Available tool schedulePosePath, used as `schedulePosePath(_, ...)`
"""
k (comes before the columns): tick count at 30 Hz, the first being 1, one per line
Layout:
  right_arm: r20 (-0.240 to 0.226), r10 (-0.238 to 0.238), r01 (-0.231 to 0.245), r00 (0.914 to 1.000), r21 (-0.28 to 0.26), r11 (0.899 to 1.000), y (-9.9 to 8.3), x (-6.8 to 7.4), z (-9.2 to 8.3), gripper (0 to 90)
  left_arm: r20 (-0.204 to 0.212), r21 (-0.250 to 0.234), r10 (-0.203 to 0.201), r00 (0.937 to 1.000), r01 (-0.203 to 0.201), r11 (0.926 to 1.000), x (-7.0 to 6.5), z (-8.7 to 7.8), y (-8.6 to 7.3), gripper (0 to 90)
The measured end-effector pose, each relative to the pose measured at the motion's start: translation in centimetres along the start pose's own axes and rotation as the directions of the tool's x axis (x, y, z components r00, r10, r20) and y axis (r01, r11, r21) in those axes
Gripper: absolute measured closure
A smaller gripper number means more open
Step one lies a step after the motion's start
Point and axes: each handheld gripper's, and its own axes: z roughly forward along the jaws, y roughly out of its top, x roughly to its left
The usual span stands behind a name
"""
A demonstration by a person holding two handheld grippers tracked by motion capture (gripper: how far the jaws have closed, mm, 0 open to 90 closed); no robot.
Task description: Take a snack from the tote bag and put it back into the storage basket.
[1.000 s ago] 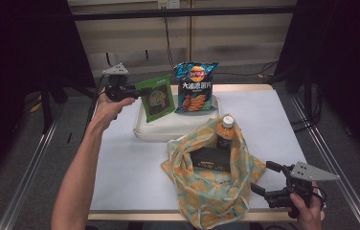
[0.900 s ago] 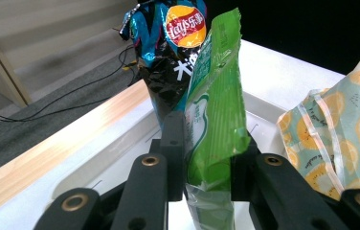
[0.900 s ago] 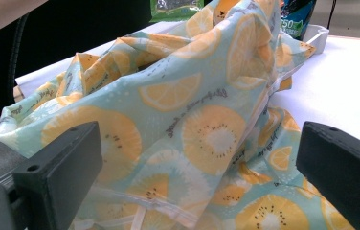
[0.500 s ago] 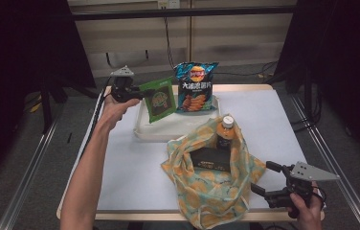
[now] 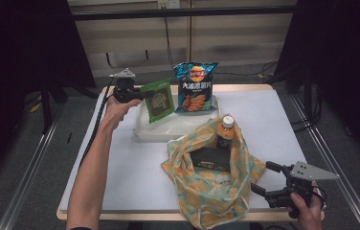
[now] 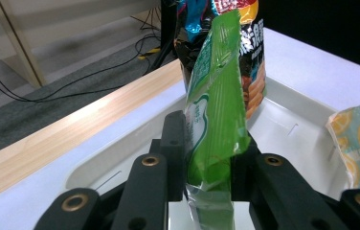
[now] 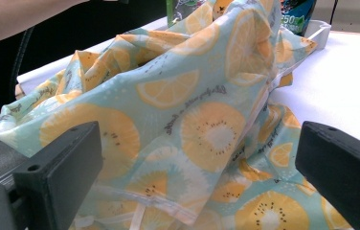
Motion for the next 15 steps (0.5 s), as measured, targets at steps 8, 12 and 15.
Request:
schedulePosePath(8,-0.005,-0.001,0.001,1.0,-0.001,1.0,0.0,0.0,0.0,1.8,-0.018,0.011,-0.032,0.9993,0.032,0.9994,1.0,1.2,-1.0,74.2)
schedulePosePath(12,-0.003,0.004,-0.004,1.0,-0.006,1.0,-0.1,0.0,-0.1,1.9,-0.034,0.035,-0.03,0.999,0.031,0.9989,1.3,1.9,-1.3,73.8)
schedulePosePath(15,-0.005,0.002,-0.002,1.0,-0.006,1.0,-0.1,0.0,-0.1,1.9,-0.03,0.015,-0.05,0.9983,0.05,0.9986,1.6,2.4,-1.6,73.5)
